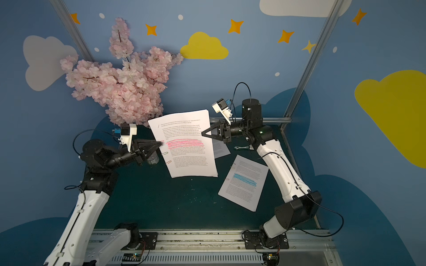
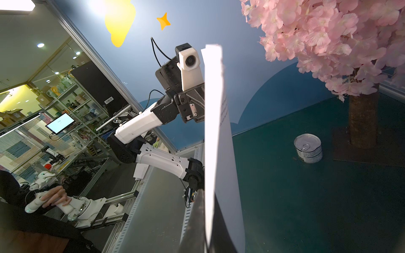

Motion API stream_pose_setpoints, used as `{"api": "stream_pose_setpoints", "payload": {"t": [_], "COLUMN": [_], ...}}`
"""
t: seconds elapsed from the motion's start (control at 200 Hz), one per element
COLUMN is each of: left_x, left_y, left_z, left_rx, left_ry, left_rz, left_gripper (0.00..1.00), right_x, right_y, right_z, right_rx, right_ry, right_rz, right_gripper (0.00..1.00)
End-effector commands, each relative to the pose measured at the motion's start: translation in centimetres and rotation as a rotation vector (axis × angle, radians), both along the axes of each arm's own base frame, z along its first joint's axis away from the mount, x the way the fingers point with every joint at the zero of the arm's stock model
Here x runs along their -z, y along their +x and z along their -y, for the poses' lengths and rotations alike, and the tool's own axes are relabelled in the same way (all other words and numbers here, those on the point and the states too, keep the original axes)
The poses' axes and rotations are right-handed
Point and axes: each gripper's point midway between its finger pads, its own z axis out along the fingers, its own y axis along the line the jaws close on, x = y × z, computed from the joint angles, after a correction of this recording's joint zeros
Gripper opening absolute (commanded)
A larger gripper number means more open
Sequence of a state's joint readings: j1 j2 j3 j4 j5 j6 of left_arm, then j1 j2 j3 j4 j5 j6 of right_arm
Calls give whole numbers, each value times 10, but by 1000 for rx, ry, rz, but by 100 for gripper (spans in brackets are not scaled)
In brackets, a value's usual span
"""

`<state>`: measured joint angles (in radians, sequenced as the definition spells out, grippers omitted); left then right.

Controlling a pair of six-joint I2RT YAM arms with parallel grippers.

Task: Unclip the paperclips from the documents
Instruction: Remove the paper clip from the document.

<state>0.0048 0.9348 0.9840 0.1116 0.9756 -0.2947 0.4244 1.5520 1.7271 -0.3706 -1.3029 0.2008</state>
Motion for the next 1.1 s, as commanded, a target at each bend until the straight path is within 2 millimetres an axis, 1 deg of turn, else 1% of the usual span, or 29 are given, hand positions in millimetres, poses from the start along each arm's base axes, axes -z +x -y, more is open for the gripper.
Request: {"api": "stream_pose_setpoints", "payload": {"t": [0.0, 0.2, 0.461, 0.866, 1.096], "left_x": [-13, -12, -12, -7, -5], "left_y": [-7, -7, -6, -5, -3], "left_z": [0, 1, -1, -4, -4], "left_rx": [14, 15, 0, -12, -13], "left_ry": [5, 10, 13, 18, 19], "left_rz": [50, 51, 55, 47, 42], "left_gripper": [12, 3, 2, 2, 2], "right_x": [-7, -6, -4, 1, 0], "right_y": [-13, -14, -12, -2, 2], "right_z": [3, 4, 7, 26, 32], "right_rx": [-20, -18, -7, 47, 69], "right_ry": [15, 14, 9, 0, 1], "right_rz": [28, 29, 27, 25, 32], "right_gripper": [0, 0, 0, 0, 0]}}
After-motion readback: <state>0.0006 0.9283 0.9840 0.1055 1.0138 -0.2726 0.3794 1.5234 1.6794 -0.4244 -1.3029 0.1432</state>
